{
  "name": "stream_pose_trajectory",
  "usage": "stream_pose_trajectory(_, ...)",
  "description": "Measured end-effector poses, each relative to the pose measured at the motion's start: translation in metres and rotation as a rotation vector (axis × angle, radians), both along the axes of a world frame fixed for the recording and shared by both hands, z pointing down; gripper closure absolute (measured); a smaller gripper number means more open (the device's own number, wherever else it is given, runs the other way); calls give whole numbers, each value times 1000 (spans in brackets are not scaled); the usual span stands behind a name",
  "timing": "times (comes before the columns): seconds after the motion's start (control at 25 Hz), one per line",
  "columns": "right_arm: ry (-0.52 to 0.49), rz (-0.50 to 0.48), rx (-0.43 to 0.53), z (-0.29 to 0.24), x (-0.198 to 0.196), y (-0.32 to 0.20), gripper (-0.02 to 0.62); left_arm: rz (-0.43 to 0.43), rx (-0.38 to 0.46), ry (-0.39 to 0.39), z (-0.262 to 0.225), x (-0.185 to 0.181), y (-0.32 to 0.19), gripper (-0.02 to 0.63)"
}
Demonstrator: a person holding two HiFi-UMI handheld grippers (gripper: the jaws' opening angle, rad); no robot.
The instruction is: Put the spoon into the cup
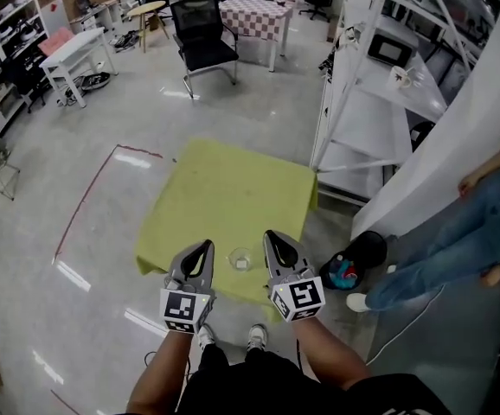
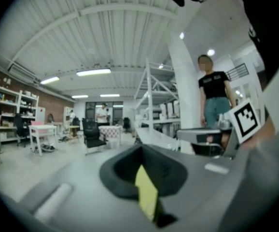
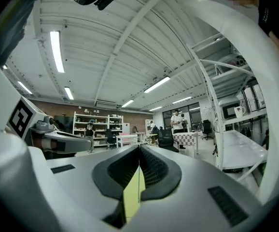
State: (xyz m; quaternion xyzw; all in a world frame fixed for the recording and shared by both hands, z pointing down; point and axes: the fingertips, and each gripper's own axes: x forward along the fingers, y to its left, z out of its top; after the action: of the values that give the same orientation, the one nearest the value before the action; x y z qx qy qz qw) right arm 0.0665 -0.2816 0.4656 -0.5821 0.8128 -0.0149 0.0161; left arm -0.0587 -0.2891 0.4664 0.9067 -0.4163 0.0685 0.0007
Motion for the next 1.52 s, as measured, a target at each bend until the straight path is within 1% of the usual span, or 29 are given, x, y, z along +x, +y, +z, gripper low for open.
stream_pose_trajectory(0.16,12,64,-20,7,8,-3,584,45,-4,14,3,1,-8,600)
stream_pose_trajectory(0.4,29,143,-42,20,2,-11,584,121,-28,25,23,0,-15,600)
stream_pose_trajectory(0.52,31,160,-59,30,1,-15,584,159,-54,14,42,4,-22,600)
stream_pose_trajectory(0.72,36,162,-97,55,0,-25,584,203,-68,-12,69,15,-37,600)
stream_pose_trajectory(0.96,27,158,-154,98,-16,-30,584,202,-84,-9,96,7,-54,600)
stream_pose_trajectory(1.16,-5,145,-207,134,-31,-30,584,193,-116,-9,121,3,-57,600)
stream_pose_trajectory(1.24,5,144,-232,147,-37,-30,584,191,-131,-7,129,1,-57,600)
stream_pose_trajectory(1.36,46,149,-277,168,-43,-31,584,188,-146,-8,142,-1,-58,600)
stream_pose_trajectory(1.52,36,150,-315,192,-50,-29,584,177,-169,-16,158,-6,-58,600)
